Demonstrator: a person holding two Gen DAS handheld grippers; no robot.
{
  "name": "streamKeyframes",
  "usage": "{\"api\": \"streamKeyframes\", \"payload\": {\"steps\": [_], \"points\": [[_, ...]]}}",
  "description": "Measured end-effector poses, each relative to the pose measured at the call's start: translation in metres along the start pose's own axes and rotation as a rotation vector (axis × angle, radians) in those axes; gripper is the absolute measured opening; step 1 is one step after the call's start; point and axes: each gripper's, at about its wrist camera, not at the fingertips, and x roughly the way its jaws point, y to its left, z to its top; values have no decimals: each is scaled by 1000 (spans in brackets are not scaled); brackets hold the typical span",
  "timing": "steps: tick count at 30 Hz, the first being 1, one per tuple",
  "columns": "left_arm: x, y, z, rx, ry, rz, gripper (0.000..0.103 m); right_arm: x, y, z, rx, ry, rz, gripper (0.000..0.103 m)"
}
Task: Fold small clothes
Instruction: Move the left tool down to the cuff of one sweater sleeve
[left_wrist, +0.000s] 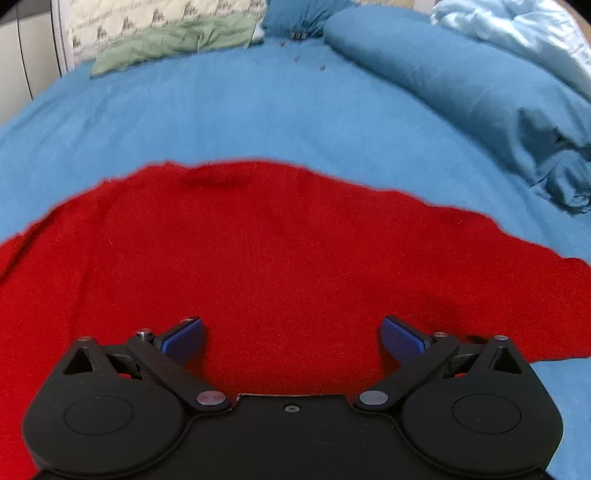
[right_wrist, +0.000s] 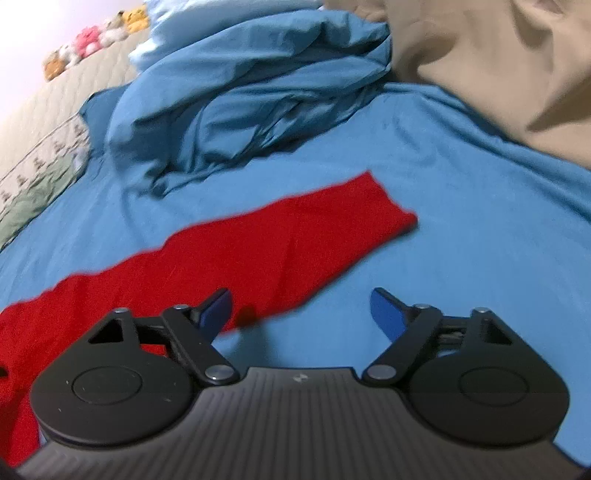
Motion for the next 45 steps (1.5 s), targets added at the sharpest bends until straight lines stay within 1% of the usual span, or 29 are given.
{"api": "streamKeyframes", "payload": {"steps": [1, 2, 3, 4, 5, 6, 7, 9, 10, 12, 14, 16, 19, 22, 24, 26, 28, 30, 31, 33, 34, 36, 37, 39, 40, 41, 42, 44, 45], "points": [[6, 1, -1, -1, 11, 5, 103, 6, 0, 3, 12, -8, -8, 82], [9, 2, -2, 5, 2, 13, 103, 13, -1, 6, 27, -14, -17, 74], [10, 2, -2, 13, -12, 20, 103, 18, -3, 9, 39, -17, -26, 71], [12, 2, -2, 18, -21, 24, 103, 22, -4, 11, 52, -26, -34, 65], [15, 2, -1, 20, -23, 24, 103, 25, -6, 12, 61, -36, -36, 52], [17, 2, 0, 18, -25, 25, 103, 28, -7, 14, 66, -44, -48, 43], [18, 3, 1, 10, -32, 25, 103, 31, -8, 15, 69, -45, -68, 31], [19, 6, 1, 3, -44, 20, 103, 31, -11, 18, 88, -46, -73, 24], [20, 6, 2, 7, -43, 16, 103, 31, -12, 20, 99, -49, -68, 22], [17, 10, 3, 20, -38, 1, 103, 26, -9, 25, 104, -48, -54, 21], [11, 18, 6, 34, -23, -13, 103, 17, 2, 35, 108, -58, -9, 21], [-4, 31, 9, 28, -42, -8, 103, 6, 22, 48, 83, -71, 52, 20], [-28, 55, 13, 6, -90, 4, 103, -15, 75, 69, 20, -91, 183, 20], [-54, 91, 18, -39, -121, -3, 103, -39, 151, 81, -53, -107, 362, 20], [-68, 117, 20, -63, -133, 0, 103, -51, 211, 78, -101, -88, 499, 20], [-83, 144, 15, -83, -151, 5, 103, -55, 271, 64, -143, -42, 631, 20], [-95, 162, 4, -95, -160, 30, 103, -54, 328, 37, -199, 20, 734, 20], [-103, 184, -9, -118, -161, 73, 103, -47, 382, -7, -273, 98, 809, 20], [-107, 194, -18, -134, -156, 91, 103, -43, 400, -28, -304, 136, 820, 20], [-113, 214, -36, -161, -144, 104, 103, -29, 429, -74, -356, 222, 817, 20], [-114, 222, -44, -168, -139, 112, 103, -23, 439, -95, -385, 254, 801, 20], [-113, 234, -57, -170, -129, 131, 103, -16, 447, -127, -428, 283, 779, 20], [-111, 237, -62, -172, -125, 134, 103, -17, 448, -137, -446, 276, 774, 21], [-107, 242, -66, -187, -123, 113, 103, -24, 448, -142, -478, 242, 789, 24], [-105, 242, -67, -195, -126, 95, 103, -26, 448, -140, -503, 238, 794, 34], [-103, 240, -65, -198, -133, 75, 103, -29, 447, -136, -532, 241, 805, 50], [-100, 237, -63, -195, -138, 60, 103, -30, 446, -132, -551, 237, 814, 58], [-97, 227, -56, -170, -158, 22, 103, -41, 431, -120, -592, 200, 815, 90], [-95, 219, -53, -151, -169, 2, 103, -45, 424, -115, -609, 180, 803, 94]]}}
